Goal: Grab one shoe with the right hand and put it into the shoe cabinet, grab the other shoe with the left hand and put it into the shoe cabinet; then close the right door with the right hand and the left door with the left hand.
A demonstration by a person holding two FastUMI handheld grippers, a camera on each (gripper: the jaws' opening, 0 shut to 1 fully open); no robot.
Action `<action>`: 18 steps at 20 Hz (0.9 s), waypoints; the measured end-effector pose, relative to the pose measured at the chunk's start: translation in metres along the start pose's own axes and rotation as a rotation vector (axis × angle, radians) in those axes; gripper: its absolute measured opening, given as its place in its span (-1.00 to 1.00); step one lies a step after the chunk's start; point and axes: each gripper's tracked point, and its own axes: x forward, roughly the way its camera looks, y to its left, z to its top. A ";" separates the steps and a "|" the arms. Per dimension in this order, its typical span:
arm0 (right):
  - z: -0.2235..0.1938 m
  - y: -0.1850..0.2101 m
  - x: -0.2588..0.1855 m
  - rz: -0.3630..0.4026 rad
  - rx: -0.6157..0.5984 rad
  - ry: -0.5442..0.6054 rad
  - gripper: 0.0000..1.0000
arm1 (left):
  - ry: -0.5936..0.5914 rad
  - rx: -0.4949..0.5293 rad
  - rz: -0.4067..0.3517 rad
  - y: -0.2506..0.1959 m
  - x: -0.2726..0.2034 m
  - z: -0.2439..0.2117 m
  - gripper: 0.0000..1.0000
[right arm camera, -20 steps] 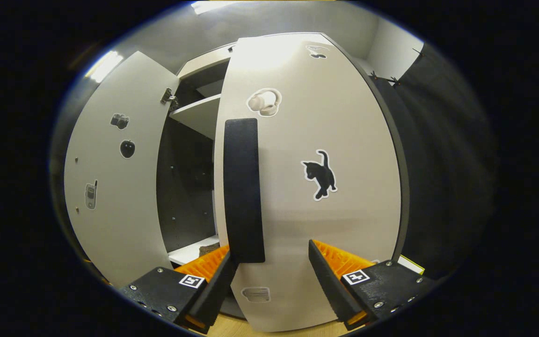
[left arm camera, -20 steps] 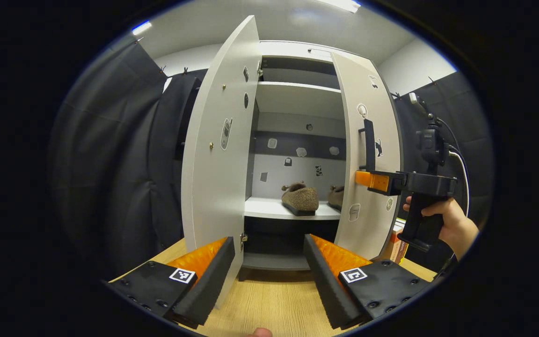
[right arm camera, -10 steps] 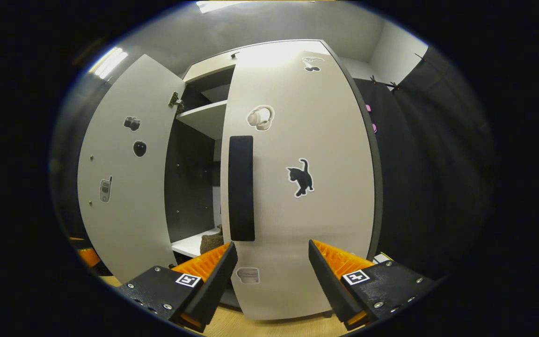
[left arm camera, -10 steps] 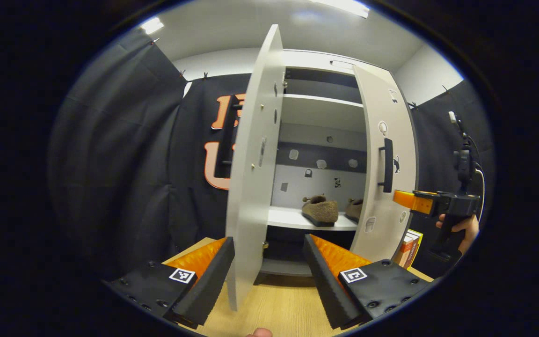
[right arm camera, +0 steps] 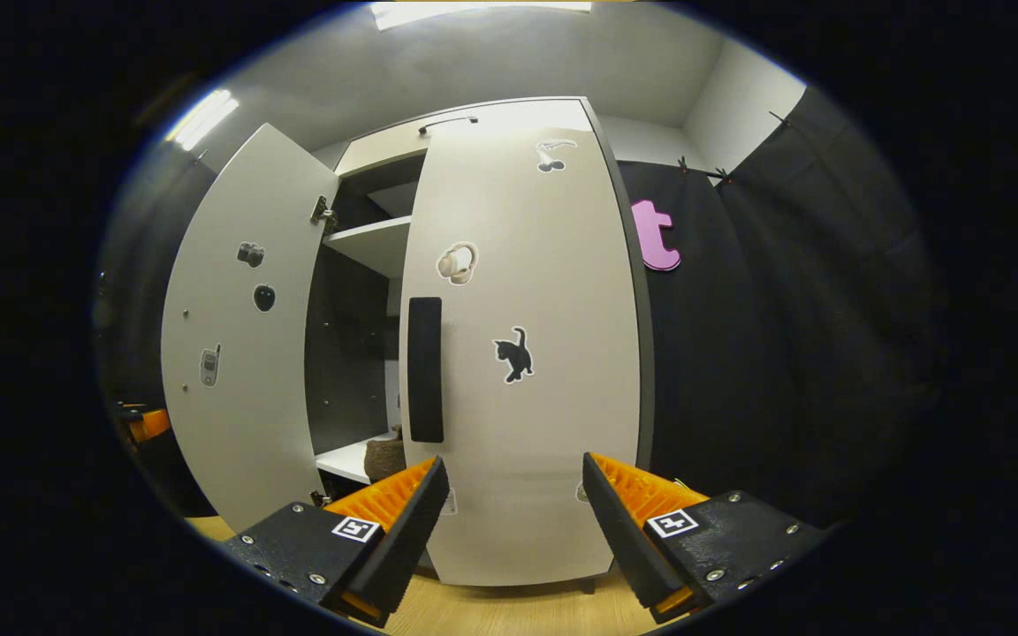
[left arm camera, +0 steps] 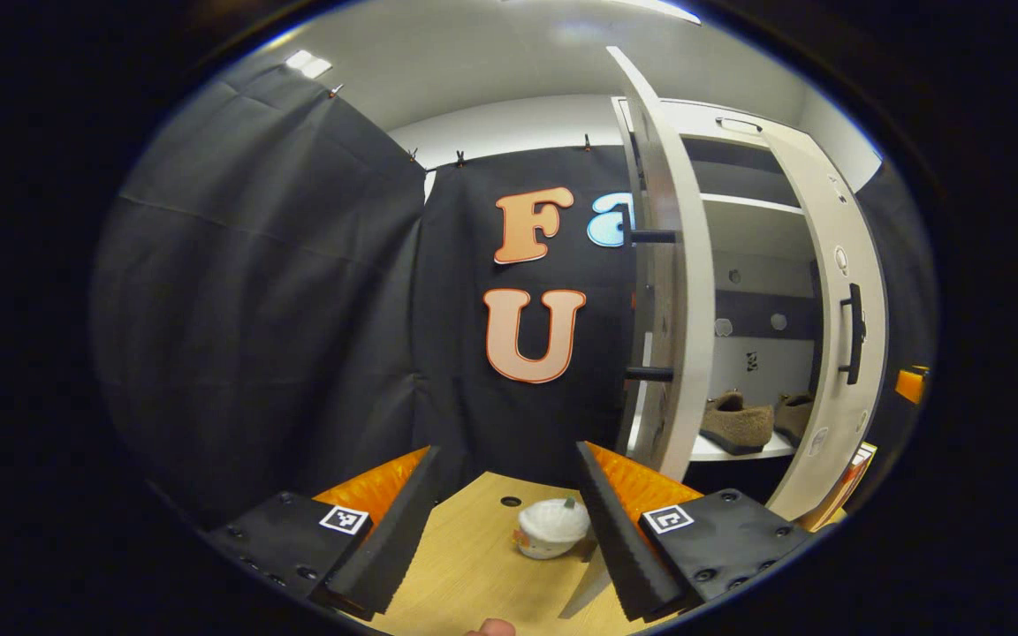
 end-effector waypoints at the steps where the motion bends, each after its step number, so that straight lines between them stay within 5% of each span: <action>1: 0.000 -0.003 -0.002 -0.009 0.001 0.003 0.88 | -0.005 0.000 -0.013 -0.002 0.010 -0.001 0.94; 7: -0.002 -0.015 -0.015 -0.049 0.004 0.017 0.88 | 0.007 0.035 -0.031 -0.013 0.026 -0.017 0.83; 13: 0.002 -0.018 -0.018 -0.068 0.020 0.007 0.88 | 0.022 0.024 -0.228 -0.078 0.005 -0.022 0.99; 18: 0.003 -0.027 -0.026 -0.093 0.016 0.004 0.88 | 0.013 0.016 -0.333 -0.139 0.002 -0.024 0.82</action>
